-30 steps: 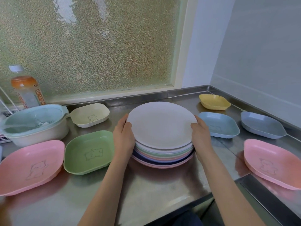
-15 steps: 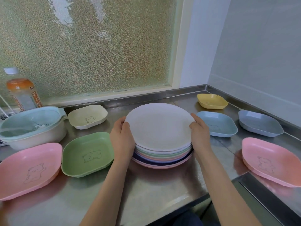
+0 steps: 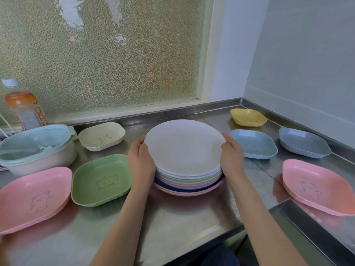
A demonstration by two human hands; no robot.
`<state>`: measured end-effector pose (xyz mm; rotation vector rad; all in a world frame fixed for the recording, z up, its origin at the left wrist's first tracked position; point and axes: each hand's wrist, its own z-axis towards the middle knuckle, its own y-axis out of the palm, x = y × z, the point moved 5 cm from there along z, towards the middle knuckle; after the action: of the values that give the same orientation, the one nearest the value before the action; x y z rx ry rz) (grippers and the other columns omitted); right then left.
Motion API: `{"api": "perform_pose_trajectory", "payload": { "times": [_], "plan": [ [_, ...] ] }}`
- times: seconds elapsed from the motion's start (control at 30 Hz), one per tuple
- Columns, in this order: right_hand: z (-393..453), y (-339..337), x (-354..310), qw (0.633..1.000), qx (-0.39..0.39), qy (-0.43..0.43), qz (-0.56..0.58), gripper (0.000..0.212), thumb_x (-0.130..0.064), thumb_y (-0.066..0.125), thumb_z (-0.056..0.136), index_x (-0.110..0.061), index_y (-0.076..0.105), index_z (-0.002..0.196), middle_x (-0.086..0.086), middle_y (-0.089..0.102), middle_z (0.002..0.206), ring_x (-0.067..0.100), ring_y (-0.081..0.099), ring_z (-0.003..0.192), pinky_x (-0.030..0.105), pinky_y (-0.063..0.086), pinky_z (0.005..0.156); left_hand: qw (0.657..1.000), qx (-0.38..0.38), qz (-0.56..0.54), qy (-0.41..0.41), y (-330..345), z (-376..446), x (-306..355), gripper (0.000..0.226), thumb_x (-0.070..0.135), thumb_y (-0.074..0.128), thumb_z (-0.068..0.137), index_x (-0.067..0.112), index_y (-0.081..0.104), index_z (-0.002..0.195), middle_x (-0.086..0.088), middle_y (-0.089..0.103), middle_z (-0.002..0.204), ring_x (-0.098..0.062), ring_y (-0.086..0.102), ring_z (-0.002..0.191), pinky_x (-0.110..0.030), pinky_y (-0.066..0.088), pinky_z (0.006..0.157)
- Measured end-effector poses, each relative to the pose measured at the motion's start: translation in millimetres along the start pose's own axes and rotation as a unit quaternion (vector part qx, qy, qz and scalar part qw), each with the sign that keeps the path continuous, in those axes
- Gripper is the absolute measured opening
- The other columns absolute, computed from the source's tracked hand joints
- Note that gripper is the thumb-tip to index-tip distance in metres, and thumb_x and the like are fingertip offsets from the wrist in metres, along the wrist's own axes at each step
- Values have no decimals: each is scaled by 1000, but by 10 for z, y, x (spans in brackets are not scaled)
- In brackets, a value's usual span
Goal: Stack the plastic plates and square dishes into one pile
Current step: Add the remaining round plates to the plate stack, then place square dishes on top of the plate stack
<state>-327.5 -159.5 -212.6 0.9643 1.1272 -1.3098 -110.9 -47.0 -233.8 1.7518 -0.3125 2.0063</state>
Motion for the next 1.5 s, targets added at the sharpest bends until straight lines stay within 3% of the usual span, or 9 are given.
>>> {"api": "perform_pose_trajectory", "payload": {
  "times": [0.23, 0.37, 0.5, 0.6, 0.7, 0.9, 1.03, 1.2, 1.5],
  "plan": [
    [18, -6, 16, 1000, -6, -14, -15, 39, -3, 32, 91, -22, 60, 109, -21, 57, 91, -8, 52, 80, -1, 38, 60, 1000, -8, 9, 5, -1, 28, -12, 38, 10, 37, 81, 11, 66, 104, -7, 68, 104, -16, 58, 87, -26, 44, 71],
    [114, -65, 46, 999, -28, 0, -42, 33, -18, 35, 94, -29, 66, 102, -9, 66, 103, 11, 58, 95, 12, 44, 80, 1000, -5, 9, -3, -30, 43, -8, 37, 12, 38, 79, 13, 67, 103, -2, 69, 103, -16, 60, 89, -23, 44, 70],
    [241, -452, 162, 990, 98, 8, -102, 35, -21, 39, 95, -17, 60, 122, 12, 60, 124, 31, 54, 113, 39, 45, 94, 1000, -2, -3, -2, -36, 35, 15, 31, 16, 43, 80, 16, 67, 100, 3, 68, 96, -13, 60, 87, -23, 43, 72],
    [343, -609, 243, 894, 89, -22, -439, 41, -16, 46, 88, -19, 54, 128, 5, 48, 141, 30, 37, 126, 45, 33, 97, 1000, -9, 3, 8, -22, 31, 29, 25, 15, 46, 81, 22, 65, 96, 15, 65, 86, 5, 58, 75, -12, 42, 62],
    [371, -570, 371, 826, 24, -3, -563, 27, -20, 46, 89, -21, 62, 111, 7, 58, 125, 28, 42, 119, 43, 30, 92, 1000, -15, -7, 15, -30, 30, 33, 28, 11, 47, 79, 21, 66, 96, 15, 66, 85, 14, 58, 65, -2, 40, 52],
    [301, -624, 207, 883, 86, -42, -460, 28, -8, 45, 91, -22, 66, 103, 14, 66, 99, 35, 53, 101, 40, 29, 84, 999, -13, -31, 12, -18, 51, 7, 37, 3, 47, 78, 11, 66, 109, 4, 68, 93, 5, 60, 74, -3, 43, 57],
    [71, -471, -419, 892, 125, -189, -391, 19, -13, 55, 89, -25, 69, 96, 6, 70, 90, 31, 57, 93, 34, 20, 73, 999, -8, -30, 10, -26, 85, -11, 38, 6, 48, 75, 12, 68, 107, 3, 69, 93, 6, 60, 72, -6, 44, 59],
    [-492, 159, -873, 867, -19, -320, -381, 22, -15, 67, 80, -32, 72, 93, -5, 74, 87, 26, 58, 86, 33, 17, 67, 1000, -5, -27, 6, -33, 72, -9, 39, 8, 49, 73, 11, 68, 108, 0, 69, 95, -3, 60, 75, -15, 44, 66],
    [-844, 584, -606, 838, -127, -312, -429, 21, -31, 52, 89, -33, 70, 98, -4, 71, 87, 22, 52, 92, 37, 19, 72, 999, -4, -36, 4, -42, 20, 20, 34, 14, 47, 76, 16, 69, 103, 2, 69, 94, -11, 61, 82, -25, 47, 78]
  ]
}}
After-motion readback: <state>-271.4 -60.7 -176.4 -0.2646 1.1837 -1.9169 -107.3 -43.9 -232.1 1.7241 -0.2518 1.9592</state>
